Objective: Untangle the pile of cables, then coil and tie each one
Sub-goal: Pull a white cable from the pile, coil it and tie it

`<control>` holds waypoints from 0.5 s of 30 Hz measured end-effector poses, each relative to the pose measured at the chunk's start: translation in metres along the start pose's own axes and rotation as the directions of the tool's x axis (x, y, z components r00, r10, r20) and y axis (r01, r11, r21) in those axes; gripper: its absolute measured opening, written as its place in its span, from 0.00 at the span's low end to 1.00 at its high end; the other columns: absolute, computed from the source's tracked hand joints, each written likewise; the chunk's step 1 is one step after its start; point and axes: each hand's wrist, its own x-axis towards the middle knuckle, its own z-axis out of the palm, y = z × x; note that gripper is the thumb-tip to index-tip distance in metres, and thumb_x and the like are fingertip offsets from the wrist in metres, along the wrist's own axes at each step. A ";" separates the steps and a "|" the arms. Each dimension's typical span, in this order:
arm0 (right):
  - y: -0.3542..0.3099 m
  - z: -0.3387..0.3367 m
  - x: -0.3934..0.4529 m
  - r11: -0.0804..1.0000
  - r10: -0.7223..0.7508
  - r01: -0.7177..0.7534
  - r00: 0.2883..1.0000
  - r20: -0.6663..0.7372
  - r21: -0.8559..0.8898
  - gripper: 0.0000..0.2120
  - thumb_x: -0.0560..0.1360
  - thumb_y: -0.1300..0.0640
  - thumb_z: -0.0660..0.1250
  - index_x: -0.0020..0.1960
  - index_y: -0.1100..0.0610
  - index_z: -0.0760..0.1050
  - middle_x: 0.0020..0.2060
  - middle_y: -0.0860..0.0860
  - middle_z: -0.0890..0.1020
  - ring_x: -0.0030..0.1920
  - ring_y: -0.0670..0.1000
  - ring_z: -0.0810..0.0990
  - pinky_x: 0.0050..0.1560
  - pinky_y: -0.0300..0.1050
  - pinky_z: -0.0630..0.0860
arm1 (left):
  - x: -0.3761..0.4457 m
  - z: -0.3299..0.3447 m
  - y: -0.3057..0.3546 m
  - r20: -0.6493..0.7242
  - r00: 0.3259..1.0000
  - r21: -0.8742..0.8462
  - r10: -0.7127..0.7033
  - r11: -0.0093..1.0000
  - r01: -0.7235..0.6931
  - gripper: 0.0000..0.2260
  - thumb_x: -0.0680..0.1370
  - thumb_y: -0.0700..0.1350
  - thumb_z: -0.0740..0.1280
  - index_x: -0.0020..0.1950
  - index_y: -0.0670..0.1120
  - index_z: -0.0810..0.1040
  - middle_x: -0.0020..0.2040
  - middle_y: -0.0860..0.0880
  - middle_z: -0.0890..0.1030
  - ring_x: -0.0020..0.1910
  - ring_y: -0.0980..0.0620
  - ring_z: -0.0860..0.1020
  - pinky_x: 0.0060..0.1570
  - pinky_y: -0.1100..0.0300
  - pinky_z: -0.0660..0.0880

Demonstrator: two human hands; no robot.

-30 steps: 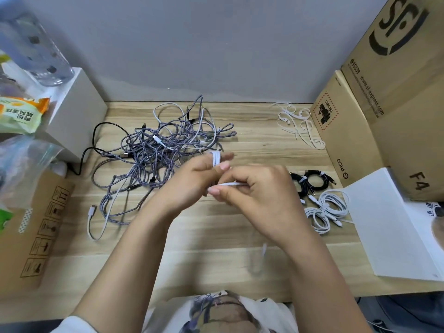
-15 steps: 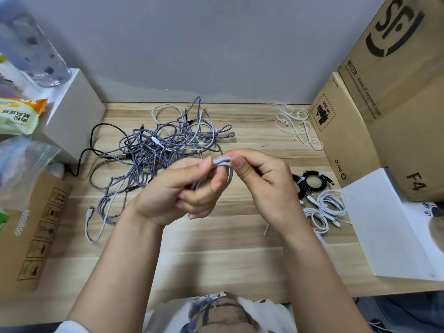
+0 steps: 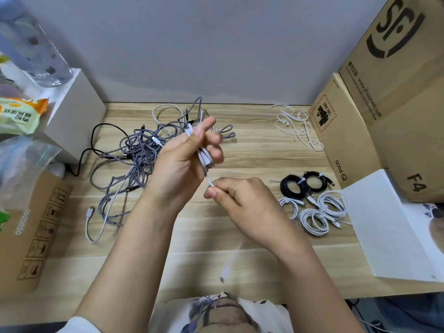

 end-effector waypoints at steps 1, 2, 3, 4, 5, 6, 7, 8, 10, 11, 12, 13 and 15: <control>-0.001 0.000 -0.001 0.999 -0.005 0.005 1.000 -0.005 -0.044 0.13 0.78 0.47 0.60 0.46 0.53 0.80 0.28 0.50 0.74 0.40 0.59 0.77 0.42 0.50 0.73 | 0.000 0.000 -0.002 -0.018 1.000 0.058 -0.006 0.998 0.007 0.13 0.79 0.40 0.55 0.61 0.37 0.68 0.30 0.51 0.79 0.26 0.57 0.75 0.30 0.66 0.73; -0.002 -0.001 -0.002 0.997 -0.007 0.006 1.000 -0.018 -0.081 0.14 0.78 0.46 0.60 0.45 0.53 0.79 0.27 0.50 0.72 0.39 0.59 0.76 0.40 0.50 0.72 | 0.000 0.001 -0.004 -0.015 1.000 0.126 -0.027 0.992 0.029 0.10 0.80 0.39 0.54 0.60 0.39 0.68 0.31 0.49 0.81 0.26 0.56 0.77 0.31 0.66 0.74; -0.003 -0.001 -0.002 0.995 -0.013 0.009 0.999 -0.041 -0.095 0.15 0.77 0.44 0.60 0.45 0.53 0.79 0.28 0.50 0.74 0.39 0.58 0.77 0.40 0.49 0.72 | 0.000 0.000 -0.008 -0.023 0.998 0.197 -0.056 0.979 0.059 0.09 0.81 0.39 0.53 0.59 0.41 0.67 0.32 0.48 0.82 0.27 0.55 0.78 0.32 0.65 0.75; -0.003 -0.002 -0.003 0.997 -0.024 0.019 0.997 -0.074 -0.076 0.16 0.75 0.42 0.60 0.44 0.52 0.79 0.30 0.51 0.78 0.40 0.58 0.78 0.40 0.49 0.73 | 0.000 -0.002 -0.010 -0.018 0.997 0.280 -0.075 0.957 0.077 0.08 0.81 0.39 0.54 0.59 0.43 0.67 0.33 0.48 0.82 0.29 0.54 0.79 0.34 0.65 0.75; -0.004 -0.004 -0.004 0.999 -0.030 0.027 0.994 -0.109 -0.030 0.15 0.72 0.41 0.60 0.44 0.51 0.80 0.34 0.51 0.81 0.42 0.57 0.80 0.42 0.49 0.75 | 0.001 -0.007 -0.013 -0.045 0.995 0.370 -0.093 0.923 0.103 0.08 0.81 0.40 0.57 0.59 0.45 0.68 0.34 0.48 0.82 0.31 0.54 0.79 0.36 0.63 0.75; -0.004 -0.006 -0.005 0.999 -0.030 0.034 0.989 -0.142 0.032 0.15 0.70 0.41 0.61 0.42 0.50 0.79 0.37 0.50 0.84 0.44 0.55 0.81 0.43 0.50 0.76 | 0.000 -0.011 -0.015 -0.071 0.991 0.479 -0.110 0.868 0.131 0.09 0.80 0.42 0.60 0.59 0.47 0.70 0.35 0.49 0.82 0.33 0.53 0.79 0.38 0.62 0.74; -0.005 -0.008 -0.006 0.995 -0.029 0.045 0.985 -0.168 0.091 0.14 0.69 0.42 0.62 0.40 0.50 0.79 0.37 0.49 0.84 0.44 0.52 0.82 0.44 0.51 0.76 | 0.000 -0.015 -0.017 -0.098 0.986 0.574 -0.131 0.802 0.164 0.10 0.78 0.44 0.63 0.59 0.47 0.72 0.35 0.49 0.81 0.34 0.53 0.78 0.37 0.63 0.72; -0.004 -0.011 -0.006 0.988 -0.034 0.062 0.981 -0.189 0.143 0.13 0.69 0.43 0.64 0.38 0.52 0.79 0.35 0.47 0.84 0.42 0.49 0.82 0.43 0.51 0.76 | -0.002 -0.018 -0.017 -0.091 0.981 0.649 -0.171 0.737 0.189 0.10 0.77 0.46 0.64 0.57 0.46 0.75 0.33 0.49 0.79 0.32 0.54 0.76 0.34 0.65 0.71; -0.001 -0.016 -0.004 0.970 -0.052 0.104 0.971 -0.232 0.219 0.10 0.69 0.46 0.67 0.35 0.52 0.80 0.32 0.44 0.84 0.40 0.45 0.82 0.44 0.50 0.77 | -0.006 -0.019 -0.016 0.000 0.955 0.682 -0.295 0.699 0.216 0.11 0.78 0.47 0.61 0.43 0.40 0.75 0.25 0.50 0.75 0.23 0.56 0.71 0.27 0.67 0.67; 0.000 -0.018 -0.004 0.965 -0.046 0.112 0.963 -0.266 0.239 0.09 0.68 0.46 0.69 0.36 0.51 0.80 0.32 0.45 0.84 0.38 0.46 0.82 0.43 0.50 0.77 | -0.009 -0.019 -0.015 0.058 0.937 0.657 -0.345 0.719 0.224 0.16 0.78 0.49 0.59 0.38 0.38 0.72 0.21 0.50 0.72 0.19 0.56 0.67 0.25 0.66 0.65; 0.002 -0.020 -0.003 0.960 -0.031 0.113 0.952 -0.304 0.257 0.07 0.67 0.46 0.70 0.37 0.49 0.80 0.32 0.46 0.83 0.36 0.47 0.81 0.40 0.50 0.76 | -0.011 -0.017 -0.014 0.109 0.920 0.629 -0.375 0.743 0.229 0.19 0.77 0.52 0.57 0.35 0.38 0.71 0.18 0.50 0.69 0.17 0.55 0.63 0.24 0.64 0.64; 0.003 -0.020 -0.003 0.949 -0.012 0.113 0.945 -0.326 0.294 0.06 0.66 0.47 0.71 0.36 0.49 0.80 0.30 0.47 0.82 0.32 0.48 0.80 0.38 0.50 0.76 | -0.012 -0.016 -0.012 0.141 0.907 0.597 -0.397 0.765 0.242 0.22 0.77 0.54 0.55 0.33 0.40 0.73 0.17 0.51 0.66 0.17 0.55 0.60 0.23 0.63 0.64; 0.004 -0.020 -0.002 0.913 0.006 0.127 0.946 -0.325 0.388 0.05 0.67 0.51 0.72 0.34 0.49 0.78 0.26 0.48 0.79 0.27 0.50 0.74 0.34 0.48 0.73 | -0.014 -0.019 -0.010 0.199 0.879 0.510 -0.434 0.811 0.286 0.23 0.78 0.57 0.55 0.33 0.46 0.79 0.17 0.53 0.62 0.17 0.56 0.56 0.23 0.65 0.63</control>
